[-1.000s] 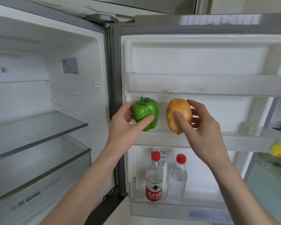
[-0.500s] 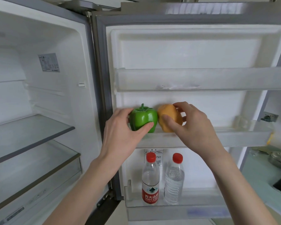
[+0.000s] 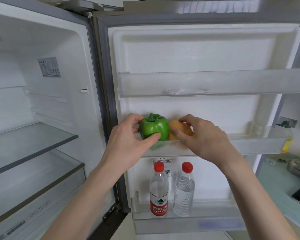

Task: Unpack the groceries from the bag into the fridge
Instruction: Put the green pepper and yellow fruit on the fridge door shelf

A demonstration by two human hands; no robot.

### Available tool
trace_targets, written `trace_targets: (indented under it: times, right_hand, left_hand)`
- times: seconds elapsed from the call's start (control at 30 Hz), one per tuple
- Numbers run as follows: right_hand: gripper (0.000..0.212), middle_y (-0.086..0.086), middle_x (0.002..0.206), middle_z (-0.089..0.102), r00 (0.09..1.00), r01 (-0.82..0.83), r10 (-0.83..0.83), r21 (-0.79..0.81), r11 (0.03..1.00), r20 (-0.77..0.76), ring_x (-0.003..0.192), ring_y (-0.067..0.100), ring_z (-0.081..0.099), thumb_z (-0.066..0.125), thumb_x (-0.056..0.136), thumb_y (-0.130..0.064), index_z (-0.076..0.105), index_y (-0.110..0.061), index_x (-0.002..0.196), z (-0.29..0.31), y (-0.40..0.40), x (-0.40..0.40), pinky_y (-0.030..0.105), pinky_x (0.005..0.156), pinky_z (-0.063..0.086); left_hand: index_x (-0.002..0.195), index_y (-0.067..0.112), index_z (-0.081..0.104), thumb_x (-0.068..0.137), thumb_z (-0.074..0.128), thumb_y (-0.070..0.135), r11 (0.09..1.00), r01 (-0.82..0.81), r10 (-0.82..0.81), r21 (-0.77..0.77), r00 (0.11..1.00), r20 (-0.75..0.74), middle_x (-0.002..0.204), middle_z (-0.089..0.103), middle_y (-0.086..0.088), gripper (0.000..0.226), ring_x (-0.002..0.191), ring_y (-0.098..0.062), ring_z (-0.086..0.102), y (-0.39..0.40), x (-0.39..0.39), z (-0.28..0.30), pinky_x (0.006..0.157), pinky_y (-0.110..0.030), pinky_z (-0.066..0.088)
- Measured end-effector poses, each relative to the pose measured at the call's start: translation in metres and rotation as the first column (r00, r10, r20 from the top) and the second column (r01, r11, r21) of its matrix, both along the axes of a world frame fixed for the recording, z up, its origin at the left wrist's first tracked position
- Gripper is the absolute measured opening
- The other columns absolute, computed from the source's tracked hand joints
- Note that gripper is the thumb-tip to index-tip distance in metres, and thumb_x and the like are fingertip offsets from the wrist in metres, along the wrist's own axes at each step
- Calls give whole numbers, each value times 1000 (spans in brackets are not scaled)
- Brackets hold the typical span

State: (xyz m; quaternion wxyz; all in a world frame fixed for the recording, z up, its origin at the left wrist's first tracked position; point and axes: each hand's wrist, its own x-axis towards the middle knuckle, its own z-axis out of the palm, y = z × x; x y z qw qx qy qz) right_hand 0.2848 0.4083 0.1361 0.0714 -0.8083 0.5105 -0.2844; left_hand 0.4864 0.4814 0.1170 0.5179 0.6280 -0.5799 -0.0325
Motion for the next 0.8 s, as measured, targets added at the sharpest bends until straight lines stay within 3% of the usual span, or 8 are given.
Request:
trace_targets:
  times: [0.17, 0.27, 0.4, 0.53, 0.8]
  right_hand:
    - [45, -8, 127, 65, 1000, -2, 2, -32, 999, -24, 112, 28, 63, 44, 99, -63, 53, -39, 136, -3, 2, -1, 38, 82, 44]
    - [50, -10, 132, 63, 1000, -15, 14, -45, 999, -16, 113, 26, 63, 43, 99, -63, 49, -37, 142, -4, 4, -2, 40, 88, 49]
    - [49, -11, 132, 63, 1000, -27, 27, -67, 997, 9, 112, 23, 65, 44, 99, -62, 50, -37, 140, -6, 5, -7, 40, 88, 51]
    - [49, -13, 132, 62, 998, -26, 32, -100, 995, 61, 113, 23, 66, 45, 99, -63, 50, -37, 140, -9, 11, -12, 41, 90, 52]
    - [48, -11, 138, 57, 989, -55, 77, -171, 984, 123, 121, 18, 58, 54, 99, -54, 51, -33, 143, -16, 25, -16, 38, 94, 47]
  left_hand:
    - [130, 31, 60, 78, 87, 43, 1000, 10, -10, -18, 1000, 3, 111, 61, 27, 60, 105, 13, 58, 2, -3, -4, 81, 2, 39]
    - [132, 30, 61, 80, 85, 37, 999, -1, 1, -37, 1000, -2, 121, 63, 19, 58, 109, 6, 60, 4, -3, -4, 84, 0, 38]
    - [128, 33, 63, 81, 85, 30, 998, -7, 7, -65, 1000, -3, 118, 61, 20, 52, 109, 7, 61, 5, -3, -4, 91, -5, 42]
    - [135, 30, 60, 83, 83, 32, 998, -27, 27, -55, 1000, 3, 124, 59, 18, 58, 114, 2, 58, 6, -5, -6, 92, -5, 37]
    - [150, 24, 47, 86, 77, 44, 996, -74, 79, -53, 992, 97, 139, 55, 9, 73, 129, -10, 54, 18, -10, -9, 108, -27, 41]
